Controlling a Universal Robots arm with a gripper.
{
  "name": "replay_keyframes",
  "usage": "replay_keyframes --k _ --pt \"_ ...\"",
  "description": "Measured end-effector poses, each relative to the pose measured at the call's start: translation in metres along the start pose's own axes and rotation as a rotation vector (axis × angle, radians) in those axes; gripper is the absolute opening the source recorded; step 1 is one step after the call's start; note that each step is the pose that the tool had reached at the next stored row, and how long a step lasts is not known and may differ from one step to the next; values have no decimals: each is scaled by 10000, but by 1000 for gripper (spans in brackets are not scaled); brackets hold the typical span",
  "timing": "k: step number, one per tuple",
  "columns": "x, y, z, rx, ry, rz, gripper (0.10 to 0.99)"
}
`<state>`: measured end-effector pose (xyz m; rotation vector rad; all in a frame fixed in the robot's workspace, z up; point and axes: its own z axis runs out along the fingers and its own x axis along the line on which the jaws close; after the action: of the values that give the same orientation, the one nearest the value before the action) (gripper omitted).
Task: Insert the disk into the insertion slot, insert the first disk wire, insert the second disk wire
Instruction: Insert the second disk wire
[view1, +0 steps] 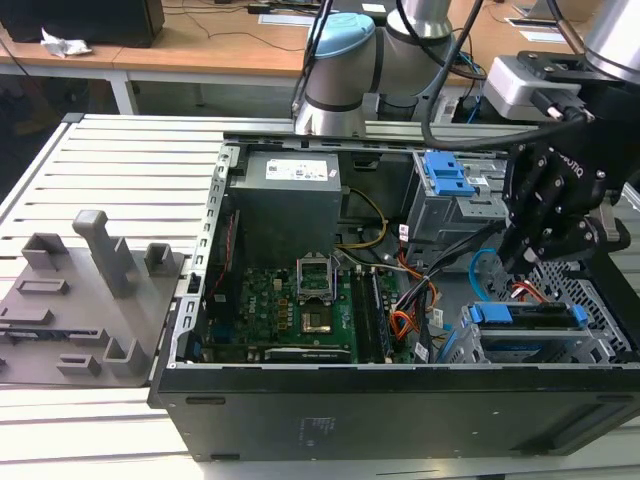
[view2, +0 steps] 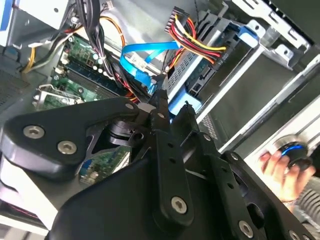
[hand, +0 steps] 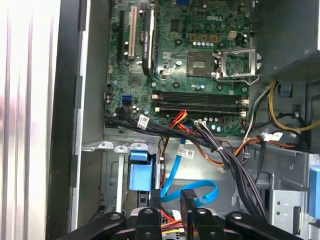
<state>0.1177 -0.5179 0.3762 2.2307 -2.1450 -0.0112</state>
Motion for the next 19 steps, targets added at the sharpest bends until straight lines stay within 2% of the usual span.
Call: replay_keyframes --k 3,6,8,9,15,19 --pt "-5 0 1 23 14 -830 302" --pt "-45 3 -25 27 21 -919 302" --pt "-176 0 -45 28 21 -932 302" --pt "-209 -2 -43 29 20 -943 302" --pt "-226 -5 27 32 38 -1101 302" --pt "-227 -8 96 28 192 -1454 302"
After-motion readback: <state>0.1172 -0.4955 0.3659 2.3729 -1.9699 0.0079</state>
